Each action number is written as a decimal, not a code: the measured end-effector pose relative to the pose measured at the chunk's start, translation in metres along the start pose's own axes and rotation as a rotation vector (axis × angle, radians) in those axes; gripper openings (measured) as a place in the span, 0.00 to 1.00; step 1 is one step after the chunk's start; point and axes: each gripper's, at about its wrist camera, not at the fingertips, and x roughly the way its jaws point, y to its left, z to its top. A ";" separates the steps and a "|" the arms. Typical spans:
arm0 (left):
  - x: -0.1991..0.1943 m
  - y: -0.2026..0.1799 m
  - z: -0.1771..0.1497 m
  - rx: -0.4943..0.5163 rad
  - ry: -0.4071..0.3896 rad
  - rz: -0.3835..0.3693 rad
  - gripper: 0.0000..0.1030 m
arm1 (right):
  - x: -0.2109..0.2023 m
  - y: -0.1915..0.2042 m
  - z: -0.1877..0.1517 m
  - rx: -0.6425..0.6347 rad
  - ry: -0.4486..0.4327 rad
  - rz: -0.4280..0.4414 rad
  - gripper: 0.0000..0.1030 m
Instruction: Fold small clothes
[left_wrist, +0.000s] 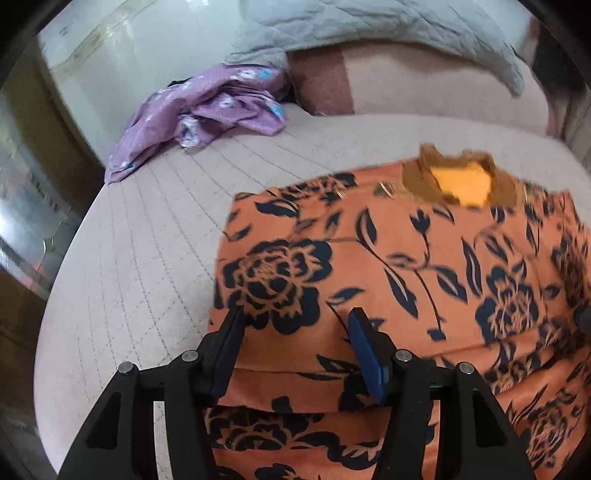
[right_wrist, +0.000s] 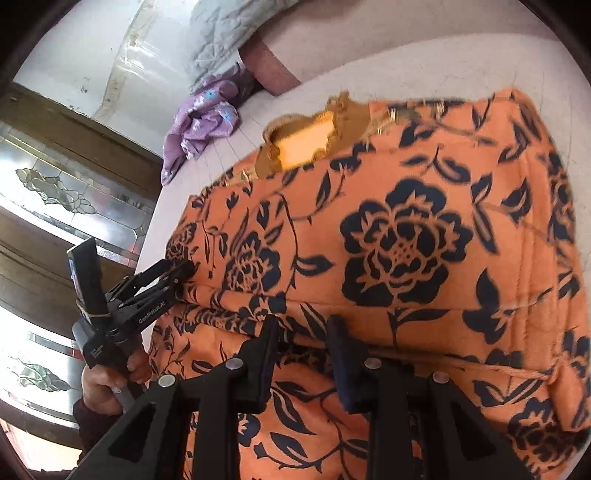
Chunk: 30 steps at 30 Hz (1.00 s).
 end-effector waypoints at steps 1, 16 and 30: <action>0.000 0.003 0.001 -0.014 0.000 0.008 0.58 | -0.003 -0.002 0.001 0.008 -0.019 -0.016 0.30; 0.013 0.004 -0.006 0.026 0.032 0.099 0.64 | 0.001 -0.016 -0.002 0.027 -0.025 -0.103 0.32; -0.065 0.111 -0.103 -0.235 0.048 0.081 0.71 | -0.098 -0.019 -0.048 0.090 -0.200 -0.163 0.66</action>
